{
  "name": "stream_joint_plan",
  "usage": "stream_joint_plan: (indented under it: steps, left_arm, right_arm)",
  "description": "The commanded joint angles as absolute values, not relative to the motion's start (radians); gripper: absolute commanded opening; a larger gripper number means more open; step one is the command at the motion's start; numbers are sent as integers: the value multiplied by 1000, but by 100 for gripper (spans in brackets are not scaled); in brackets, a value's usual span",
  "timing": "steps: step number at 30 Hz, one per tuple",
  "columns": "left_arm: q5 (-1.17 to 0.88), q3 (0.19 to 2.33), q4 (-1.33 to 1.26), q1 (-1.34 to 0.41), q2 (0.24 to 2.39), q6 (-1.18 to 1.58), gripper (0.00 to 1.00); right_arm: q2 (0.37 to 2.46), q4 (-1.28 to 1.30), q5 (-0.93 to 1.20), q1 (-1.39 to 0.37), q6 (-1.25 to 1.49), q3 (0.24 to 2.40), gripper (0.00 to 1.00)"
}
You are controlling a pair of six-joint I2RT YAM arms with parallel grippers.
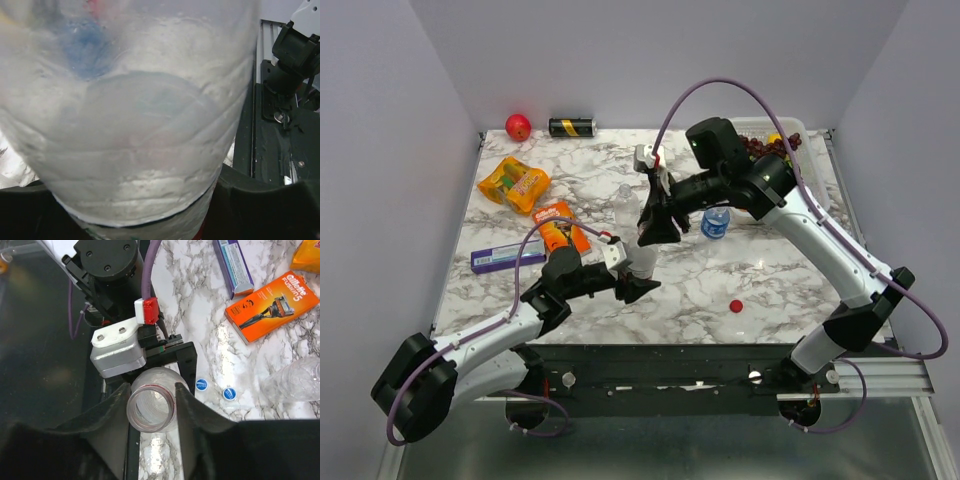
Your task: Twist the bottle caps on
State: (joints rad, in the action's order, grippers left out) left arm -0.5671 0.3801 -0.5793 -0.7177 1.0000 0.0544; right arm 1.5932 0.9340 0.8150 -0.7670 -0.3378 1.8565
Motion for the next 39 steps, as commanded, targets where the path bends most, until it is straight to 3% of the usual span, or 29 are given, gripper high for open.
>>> stream_joint_plan:
  steps: [1,4,7,10,11,13,14,17,22,26,39]
  left_arm:
    - [-523,356,-627,-721,993,48,64]
    - [-492,333,-621,-723,982,32,57]
    - [-485,308,-617,-724,971,6,47]
    - [-468,287,-617,-730,968,-26,30]
    - [-466,284,-617,-733,968,-47,20]
    - [-450,276,-611,-741,966,-66,11]
    - [-437,273,-606,-742,966,-81,0]
    - [-393,275,-578,-749,953,-100,0]
    - [-406,317,-456,-759,890,-113,0]
    - [-397,334,-353,-785,847,-97,0]
    - [-394,387,-314,-788,888,-83,0]
  right_arm:
    - [1554,965,663,-775,-357,1890,61]
    - [1500,977,554,-750,-411,1870,79]
    - [1393,971,505,-692,-469,1797,88]
    - [1277,983,474,-646,-596,1616,90]
    - [1249,991,463,-638,-641,1514,90]
    - [1174,1006,433,-630,-766,1395,89]
    - [1148,1005,427,-630,-806,1343,89]
    - [1086,989,416,-627,-897,1140,86]
    - [1092,970,374,-615,-1001,904,74]
    - [1051,907,348,-611,-1080,743,73]
    - [1138,790,357,-480,-1106,667,70]
